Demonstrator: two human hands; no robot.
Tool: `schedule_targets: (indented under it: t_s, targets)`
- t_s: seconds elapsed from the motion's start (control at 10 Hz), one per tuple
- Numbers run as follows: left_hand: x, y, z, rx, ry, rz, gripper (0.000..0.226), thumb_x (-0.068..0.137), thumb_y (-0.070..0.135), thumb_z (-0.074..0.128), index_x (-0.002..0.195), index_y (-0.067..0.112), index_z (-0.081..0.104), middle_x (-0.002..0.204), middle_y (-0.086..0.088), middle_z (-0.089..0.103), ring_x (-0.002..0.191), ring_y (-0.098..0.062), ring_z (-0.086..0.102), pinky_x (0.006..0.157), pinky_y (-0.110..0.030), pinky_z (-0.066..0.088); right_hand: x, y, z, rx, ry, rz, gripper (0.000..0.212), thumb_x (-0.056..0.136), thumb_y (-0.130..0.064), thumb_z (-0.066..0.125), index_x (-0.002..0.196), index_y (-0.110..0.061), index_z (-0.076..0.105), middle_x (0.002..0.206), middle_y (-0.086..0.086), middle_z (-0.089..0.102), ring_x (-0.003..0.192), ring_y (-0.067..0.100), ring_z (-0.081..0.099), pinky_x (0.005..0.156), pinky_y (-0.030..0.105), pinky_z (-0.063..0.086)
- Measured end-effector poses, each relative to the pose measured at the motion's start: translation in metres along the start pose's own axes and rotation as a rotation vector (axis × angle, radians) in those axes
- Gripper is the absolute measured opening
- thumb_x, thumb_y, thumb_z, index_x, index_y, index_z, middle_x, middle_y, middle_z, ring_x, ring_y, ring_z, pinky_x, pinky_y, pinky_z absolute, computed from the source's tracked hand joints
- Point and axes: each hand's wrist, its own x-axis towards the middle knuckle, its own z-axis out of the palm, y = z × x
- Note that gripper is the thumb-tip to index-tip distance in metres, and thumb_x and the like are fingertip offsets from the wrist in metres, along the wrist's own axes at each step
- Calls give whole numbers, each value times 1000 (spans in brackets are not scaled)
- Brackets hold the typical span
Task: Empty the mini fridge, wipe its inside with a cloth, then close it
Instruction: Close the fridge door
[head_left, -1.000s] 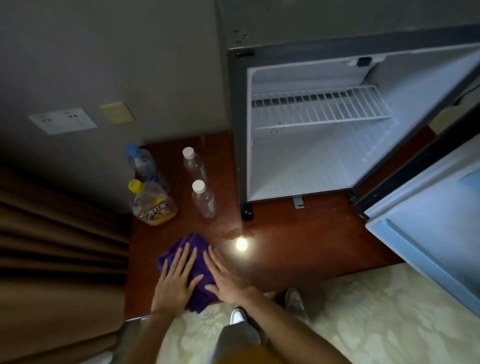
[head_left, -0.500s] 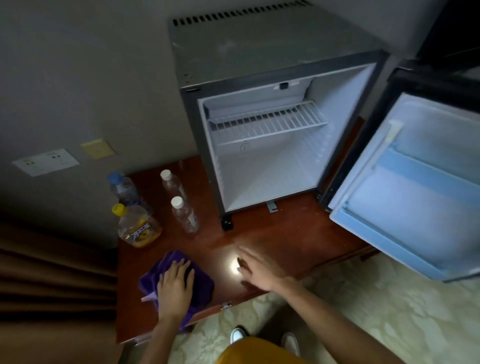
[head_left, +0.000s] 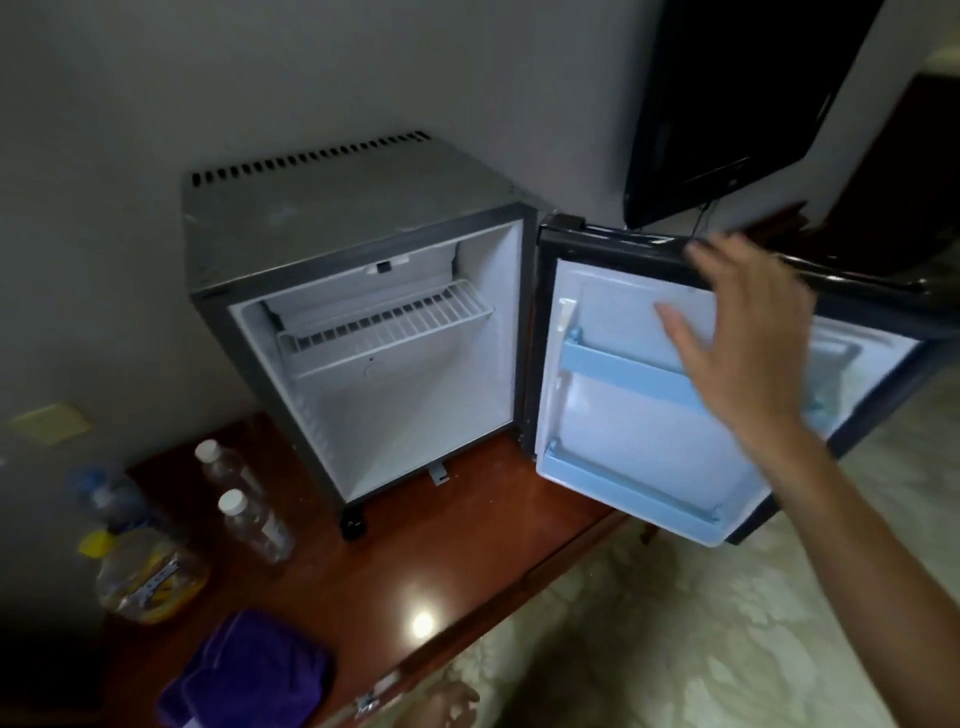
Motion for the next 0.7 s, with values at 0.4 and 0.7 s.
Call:
schedule_targets:
  t_s: [0.4, 0.7]
  targets:
    - [34, 94, -64, -148, 40, 124, 29, 111, 50, 50, 138, 46, 61, 137, 25, 59, 125, 4, 62, 114, -34, 53, 16, 45, -3, -321, -335, -1, 99, 95, -84, 30, 154, -5, 42, 139, 26, 57, 126, 43, 53, 99, 52, 44]
    - [-4, 220, -171, -306, 353, 497, 36, 112, 44, 55, 149, 42, 55, 144, 24, 52, 138, -4, 59, 113, -34, 54, 7, -24, -106, -146, -922, -209, 123, 68, -105, 7, 169, -36, -9, 179, 3, -3, 164, 24, 14, 131, 42, 21]
